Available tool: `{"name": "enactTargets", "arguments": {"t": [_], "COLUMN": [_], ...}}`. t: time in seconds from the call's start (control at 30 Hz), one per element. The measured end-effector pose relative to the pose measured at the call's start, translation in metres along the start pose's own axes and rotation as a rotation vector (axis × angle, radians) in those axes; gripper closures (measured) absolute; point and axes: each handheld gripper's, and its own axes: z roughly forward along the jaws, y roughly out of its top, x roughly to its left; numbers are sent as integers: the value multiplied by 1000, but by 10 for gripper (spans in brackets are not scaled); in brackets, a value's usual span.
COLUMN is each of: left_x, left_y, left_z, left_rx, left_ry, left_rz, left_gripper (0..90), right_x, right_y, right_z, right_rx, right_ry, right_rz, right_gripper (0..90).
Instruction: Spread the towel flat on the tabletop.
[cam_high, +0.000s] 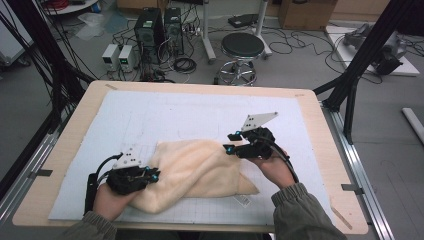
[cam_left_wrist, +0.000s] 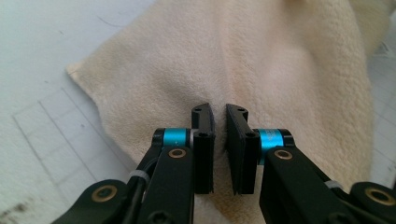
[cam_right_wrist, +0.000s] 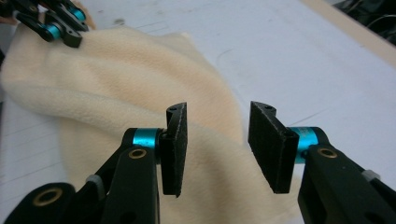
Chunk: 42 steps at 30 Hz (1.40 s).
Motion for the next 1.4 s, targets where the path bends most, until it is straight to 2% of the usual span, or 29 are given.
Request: {"name": "enactTargets", "arguments": {"t": [0.03, 0.13, 0.2, 0.23, 0.27, 0.33, 0.43, 0.47, 0.53, 0.63, 0.7, 0.77, 0.87, 0.93, 0.97, 1.0, 1.07, 1.13, 1.2, 1.23, 1.3, 1.4], "left_x": [-3, -12, -17, -18, -18, -16, -10, -6, -1, 9, 17, 24, 32, 36, 38, 38, 37, 35, 33, 32, 28, 20], "left_y": [-2, -5, -8, -9, -10, -10, -4, 1, 11, 27, 38, 45, 48, 47, 46, 43, 37, 29, 23, 21, 17, 13], "left_z": [-2, -10, -14, -15, -16, -18, -22, -25, -30, -32, -26, -16, 4, 18, 24, 30, 39, 43, 41, 37, 30, 17], "left_rx": [-2, 8, 23, 27, 24, 20, 1, -15, -44, -86, -93, -97, -71, -21, 4, 33, 94, 105, 89, 73, 61, 55], "left_ry": [-9, -23, -30, -30, -35, -45, -54, -55, -46, -32, -41, -38, -43, -45, -56, -69, -89, -97, -99, -98, -93, -106], "left_rz": [-2, 16, 41, 43, 41, 38, 33, 35, 46, 76, 95, 96, 83, 78, 77, 67, 73, 71, 57, 55, 61, 83], "left_gripper": [812, 820, 821, 820, 818, 798, 703, 679, 629, 561, 508, 482, 478, 492, 537, 537, 608, 690, 756, 788, 820, 832], "right_x": [2, 7, 9, 11, 15, 18, 20, 20, 19, 14, 10, 6, 0, -2, -5, -5, -6, -5, -1, 1, 10, 20], "right_y": [-3, -16, -22, -26, -30, -37, -45, -46, -43, -30, -20, -9, 4, 8, 5, 5, -2, -10, -19, -22, -32, -46], "right_z": [2, 13, 23, 25, 27, 30, 27, 25, 15, 2, -3, 1, 17, 30, 44, 44, 50, 50, 44, 42, 34, 27], "right_rx": [14, 68, 162, 174, 156, 181, 194, 190, 146, 62, 8, -27, -32, 1, 64, 64, 134, 156, 166, 193, 176, 202], "right_ry": [19, 27, 56, 57, 58, 83, 125, 130, 137, 102, 81, 82, 84, 84, 91, 91, 107, 123, 135, 140, 127, 144], "right_rz": [3, 5, 46, 38, 26, 31, 40, 40, 43, 20, 5, 3, 10, 15, 19, 19, 41, 57, 77, 81, 61, 62], "right_gripper": [573, 570, 537, 543, 558, 595, 632, 629, 625, 593, 553, 533, 527, 556, 596, 596, 638, 654, 663, 663, 686, 692]}}
